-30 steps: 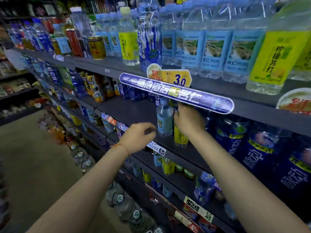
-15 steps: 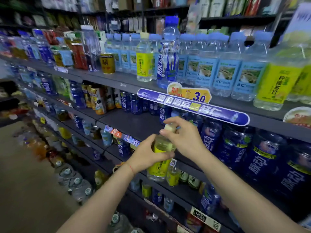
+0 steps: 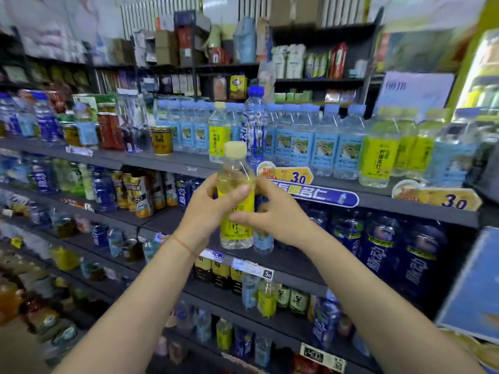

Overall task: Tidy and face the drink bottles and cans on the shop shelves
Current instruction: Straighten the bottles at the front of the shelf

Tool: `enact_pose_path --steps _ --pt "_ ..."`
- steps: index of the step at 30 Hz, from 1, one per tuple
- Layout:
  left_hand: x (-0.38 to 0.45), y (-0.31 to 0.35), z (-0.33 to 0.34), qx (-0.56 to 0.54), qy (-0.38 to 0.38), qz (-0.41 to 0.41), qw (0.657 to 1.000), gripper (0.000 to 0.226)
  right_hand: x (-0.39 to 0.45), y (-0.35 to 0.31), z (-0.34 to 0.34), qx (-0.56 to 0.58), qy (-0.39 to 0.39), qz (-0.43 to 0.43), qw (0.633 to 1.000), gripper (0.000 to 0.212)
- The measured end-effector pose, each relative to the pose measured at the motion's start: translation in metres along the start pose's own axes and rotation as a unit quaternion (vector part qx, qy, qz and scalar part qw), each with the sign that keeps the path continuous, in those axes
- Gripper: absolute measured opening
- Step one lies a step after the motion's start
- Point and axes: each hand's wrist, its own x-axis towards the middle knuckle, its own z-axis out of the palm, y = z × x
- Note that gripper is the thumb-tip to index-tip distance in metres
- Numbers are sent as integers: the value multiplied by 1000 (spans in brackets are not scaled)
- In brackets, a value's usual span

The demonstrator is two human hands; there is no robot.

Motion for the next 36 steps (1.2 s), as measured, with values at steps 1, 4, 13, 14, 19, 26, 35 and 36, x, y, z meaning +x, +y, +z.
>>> enact_pose_path --steps 1,4,13,14,19,26,35,36 --pt "1 7 7 10 -16 10 1000 56 0 -4 -7 8 18 -3 1000 57" --pt "11 25 29 45 -69 41 996 58 -5 -10 -34 16 73 -14 997 61" --pt "50 22 158 113 -61 59 990 40 -46 25 -185 -47 299 -41 952 56" --pt "53 16 177 125 -54 53 989 32 -52 31 -204 -65 315 -48 946 59" --pt "69 -16 253 271 -45 120 954 48 -62 53 -274 -172 350 -19 920 70" --pt "78 -54 293 359 -46 119 925 72 -43 87 -290 -254 292 24 922 68" --pt "80 -62 296 403 -24 118 907 66 -31 118 -288 -319 241 95 912 62" --pt "79 -62 297 405 -21 116 907 66 -31 119 -289 -329 239 94 909 64"
